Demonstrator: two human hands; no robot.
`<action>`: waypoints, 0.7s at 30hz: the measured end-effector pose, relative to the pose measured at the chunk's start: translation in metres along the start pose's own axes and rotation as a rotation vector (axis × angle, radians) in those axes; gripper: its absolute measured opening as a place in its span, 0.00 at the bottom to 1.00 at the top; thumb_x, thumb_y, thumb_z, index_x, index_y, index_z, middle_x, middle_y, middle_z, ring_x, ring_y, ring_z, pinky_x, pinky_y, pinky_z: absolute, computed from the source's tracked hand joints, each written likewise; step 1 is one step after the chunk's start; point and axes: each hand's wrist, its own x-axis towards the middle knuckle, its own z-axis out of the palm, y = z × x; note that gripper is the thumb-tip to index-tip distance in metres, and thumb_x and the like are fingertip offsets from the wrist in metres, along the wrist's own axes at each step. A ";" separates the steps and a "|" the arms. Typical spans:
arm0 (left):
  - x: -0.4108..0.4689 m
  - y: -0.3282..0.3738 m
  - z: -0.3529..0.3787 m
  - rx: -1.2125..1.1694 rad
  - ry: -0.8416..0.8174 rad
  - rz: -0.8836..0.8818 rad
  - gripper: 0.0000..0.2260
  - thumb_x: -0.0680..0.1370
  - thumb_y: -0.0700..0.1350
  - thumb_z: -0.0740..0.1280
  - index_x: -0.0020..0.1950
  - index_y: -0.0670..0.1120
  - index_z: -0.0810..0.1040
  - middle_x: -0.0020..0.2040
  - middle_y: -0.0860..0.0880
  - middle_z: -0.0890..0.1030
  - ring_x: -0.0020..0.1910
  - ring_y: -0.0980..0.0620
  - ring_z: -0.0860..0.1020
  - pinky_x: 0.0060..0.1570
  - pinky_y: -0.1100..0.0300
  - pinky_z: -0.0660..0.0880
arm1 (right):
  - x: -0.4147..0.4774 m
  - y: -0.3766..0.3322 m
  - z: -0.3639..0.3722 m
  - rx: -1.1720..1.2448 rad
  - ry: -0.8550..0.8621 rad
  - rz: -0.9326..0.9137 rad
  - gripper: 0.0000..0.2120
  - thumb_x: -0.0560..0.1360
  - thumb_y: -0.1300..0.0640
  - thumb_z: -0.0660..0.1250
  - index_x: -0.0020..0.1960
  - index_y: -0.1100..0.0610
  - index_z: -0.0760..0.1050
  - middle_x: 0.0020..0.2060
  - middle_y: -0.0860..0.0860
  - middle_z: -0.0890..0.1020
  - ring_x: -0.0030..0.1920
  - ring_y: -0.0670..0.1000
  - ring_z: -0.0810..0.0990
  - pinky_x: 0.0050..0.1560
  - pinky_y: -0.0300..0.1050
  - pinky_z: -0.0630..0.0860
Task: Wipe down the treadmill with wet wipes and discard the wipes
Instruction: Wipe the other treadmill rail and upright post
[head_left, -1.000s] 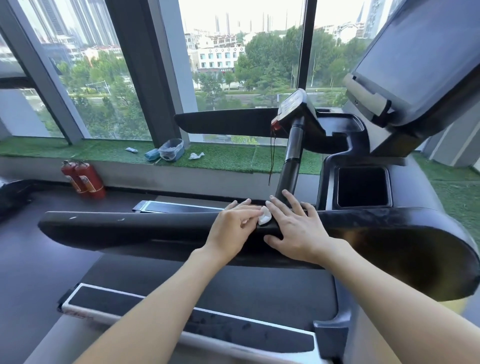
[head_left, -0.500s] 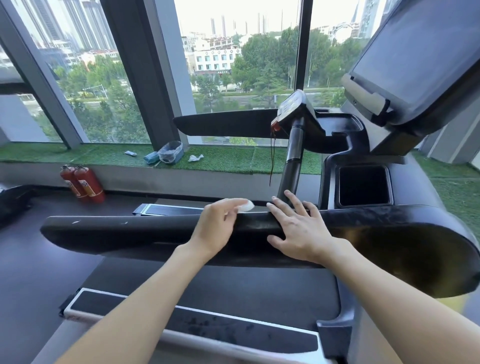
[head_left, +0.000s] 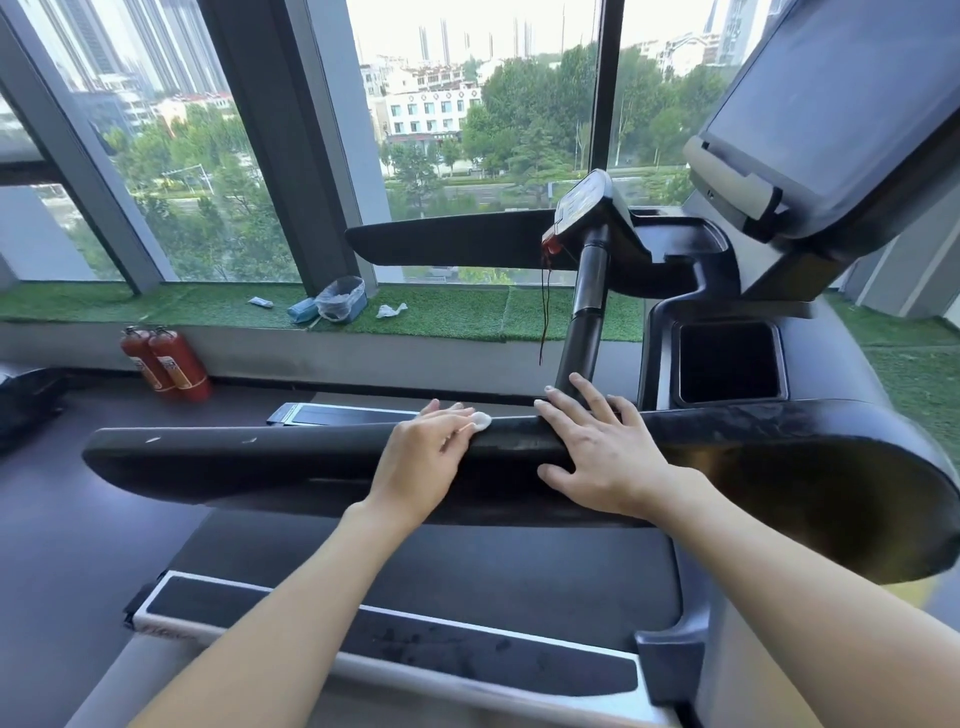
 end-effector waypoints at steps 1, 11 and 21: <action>-0.001 -0.005 -0.007 0.010 0.017 -0.025 0.09 0.80 0.39 0.68 0.56 0.46 0.85 0.57 0.52 0.84 0.62 0.60 0.78 0.71 0.70 0.59 | 0.000 0.000 0.000 0.002 0.001 0.000 0.37 0.77 0.36 0.58 0.80 0.46 0.49 0.81 0.43 0.47 0.79 0.48 0.34 0.77 0.54 0.43; -0.011 0.005 0.017 -0.064 0.020 0.085 0.10 0.79 0.37 0.68 0.55 0.49 0.86 0.57 0.55 0.83 0.65 0.61 0.76 0.77 0.58 0.54 | 0.001 -0.002 0.000 -0.018 -0.006 0.011 0.37 0.77 0.35 0.57 0.81 0.45 0.48 0.81 0.42 0.47 0.79 0.48 0.34 0.77 0.55 0.42; -0.004 -0.015 -0.012 -0.017 0.192 -0.081 0.08 0.80 0.38 0.67 0.55 0.46 0.86 0.54 0.51 0.85 0.60 0.57 0.80 0.75 0.66 0.56 | 0.001 -0.003 0.001 -0.015 -0.005 0.010 0.37 0.77 0.36 0.58 0.80 0.45 0.48 0.81 0.43 0.47 0.79 0.48 0.34 0.77 0.55 0.43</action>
